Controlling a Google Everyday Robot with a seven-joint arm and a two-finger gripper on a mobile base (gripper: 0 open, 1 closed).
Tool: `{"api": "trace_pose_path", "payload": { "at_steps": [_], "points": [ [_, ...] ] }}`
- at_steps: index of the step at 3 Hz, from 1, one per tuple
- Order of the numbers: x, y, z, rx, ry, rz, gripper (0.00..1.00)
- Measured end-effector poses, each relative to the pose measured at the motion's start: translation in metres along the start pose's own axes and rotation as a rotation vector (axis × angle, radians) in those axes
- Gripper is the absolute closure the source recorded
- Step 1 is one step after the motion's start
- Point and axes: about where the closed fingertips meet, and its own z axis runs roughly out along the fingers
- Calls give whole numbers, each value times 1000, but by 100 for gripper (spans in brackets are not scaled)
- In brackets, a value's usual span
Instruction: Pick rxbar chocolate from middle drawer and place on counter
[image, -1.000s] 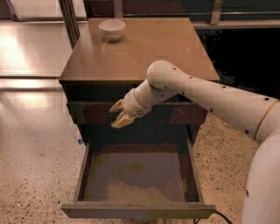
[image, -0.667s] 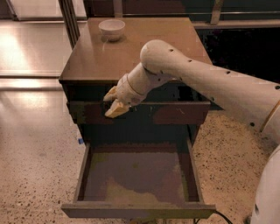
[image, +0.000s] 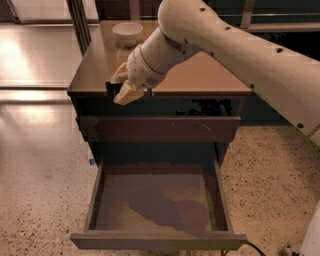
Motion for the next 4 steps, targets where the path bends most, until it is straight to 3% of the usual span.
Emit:
{"api": "trace_pose_path", "payload": {
  "at_steps": [2,3,4],
  "points": [
    [2,-8,-1,4,7,-8,100],
    [16,-33,0,-13,39,-28,100],
    [44,-61,7,-76,80,-16,100]
  ]
}}
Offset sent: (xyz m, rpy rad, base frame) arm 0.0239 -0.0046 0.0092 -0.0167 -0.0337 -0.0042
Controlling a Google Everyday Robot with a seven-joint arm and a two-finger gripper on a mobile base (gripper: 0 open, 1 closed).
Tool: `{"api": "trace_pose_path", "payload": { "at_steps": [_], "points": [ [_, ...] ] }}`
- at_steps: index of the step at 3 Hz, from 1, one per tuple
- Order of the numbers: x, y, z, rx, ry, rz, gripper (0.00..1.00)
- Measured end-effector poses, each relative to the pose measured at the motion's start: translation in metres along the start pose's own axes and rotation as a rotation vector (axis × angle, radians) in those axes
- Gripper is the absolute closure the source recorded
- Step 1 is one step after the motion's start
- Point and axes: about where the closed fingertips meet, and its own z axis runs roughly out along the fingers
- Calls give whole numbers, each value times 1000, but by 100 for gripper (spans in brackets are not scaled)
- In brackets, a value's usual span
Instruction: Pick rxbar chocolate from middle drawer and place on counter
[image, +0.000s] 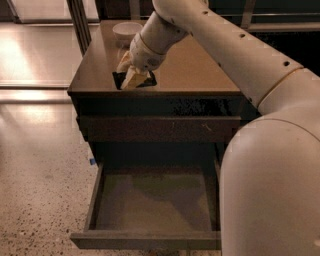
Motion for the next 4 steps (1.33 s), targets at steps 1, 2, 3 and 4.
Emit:
{"api": "trace_pose_path", "payload": {
  "at_steps": [1,2,3,4],
  "points": [
    [74,-27,20,-101,53,107,100],
    [74,-27,20,-101,53,107,100],
    [74,-27,20,-101,53,107,81],
    [74,-27,20,-101,53,107,58]
  ]
}}
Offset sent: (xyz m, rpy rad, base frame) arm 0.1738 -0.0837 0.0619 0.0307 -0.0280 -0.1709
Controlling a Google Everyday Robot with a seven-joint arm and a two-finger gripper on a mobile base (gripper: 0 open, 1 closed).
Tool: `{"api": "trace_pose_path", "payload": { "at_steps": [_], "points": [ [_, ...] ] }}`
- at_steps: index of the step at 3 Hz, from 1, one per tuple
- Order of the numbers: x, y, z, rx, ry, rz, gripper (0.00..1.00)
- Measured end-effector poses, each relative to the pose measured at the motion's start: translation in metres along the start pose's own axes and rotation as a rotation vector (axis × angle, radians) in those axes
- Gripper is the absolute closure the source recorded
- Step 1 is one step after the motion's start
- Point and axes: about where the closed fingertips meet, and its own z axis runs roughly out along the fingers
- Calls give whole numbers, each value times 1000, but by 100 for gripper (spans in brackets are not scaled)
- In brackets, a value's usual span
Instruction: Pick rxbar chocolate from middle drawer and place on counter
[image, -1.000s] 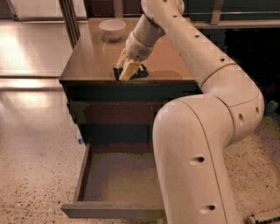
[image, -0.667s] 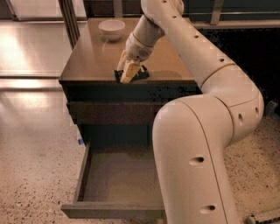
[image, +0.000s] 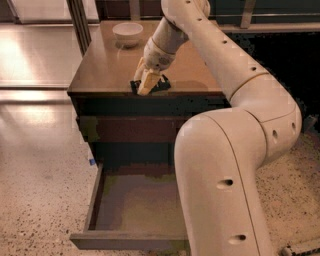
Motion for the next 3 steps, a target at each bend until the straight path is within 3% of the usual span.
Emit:
{"api": "trace_pose_path", "payload": {
  "at_steps": [2,3],
  "points": [
    [0,0,0,0,0,0,11],
    [0,0,0,0,0,0,0]
  ]
}}
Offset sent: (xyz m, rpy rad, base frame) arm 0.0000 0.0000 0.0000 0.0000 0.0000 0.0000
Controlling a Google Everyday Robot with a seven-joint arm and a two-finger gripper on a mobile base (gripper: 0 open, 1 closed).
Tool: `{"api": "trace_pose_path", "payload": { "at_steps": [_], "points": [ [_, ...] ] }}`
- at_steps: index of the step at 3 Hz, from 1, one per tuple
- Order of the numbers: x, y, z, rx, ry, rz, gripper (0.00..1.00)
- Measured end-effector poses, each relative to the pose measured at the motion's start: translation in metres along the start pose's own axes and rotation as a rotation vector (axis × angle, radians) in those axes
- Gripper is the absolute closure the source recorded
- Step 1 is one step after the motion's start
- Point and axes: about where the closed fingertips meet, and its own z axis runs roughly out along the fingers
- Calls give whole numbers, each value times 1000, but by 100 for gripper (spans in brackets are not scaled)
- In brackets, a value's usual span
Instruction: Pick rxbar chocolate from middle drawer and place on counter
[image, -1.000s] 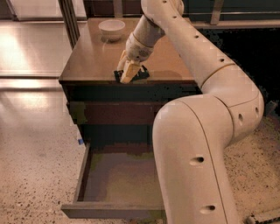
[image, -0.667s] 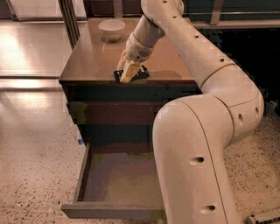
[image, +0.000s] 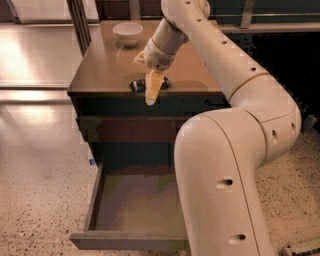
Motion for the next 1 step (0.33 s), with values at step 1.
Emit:
{"api": "trace_pose_path", "payload": {
  "at_steps": [1],
  "points": [
    [-1,-1,1,2,1,-4,0]
  ]
}}
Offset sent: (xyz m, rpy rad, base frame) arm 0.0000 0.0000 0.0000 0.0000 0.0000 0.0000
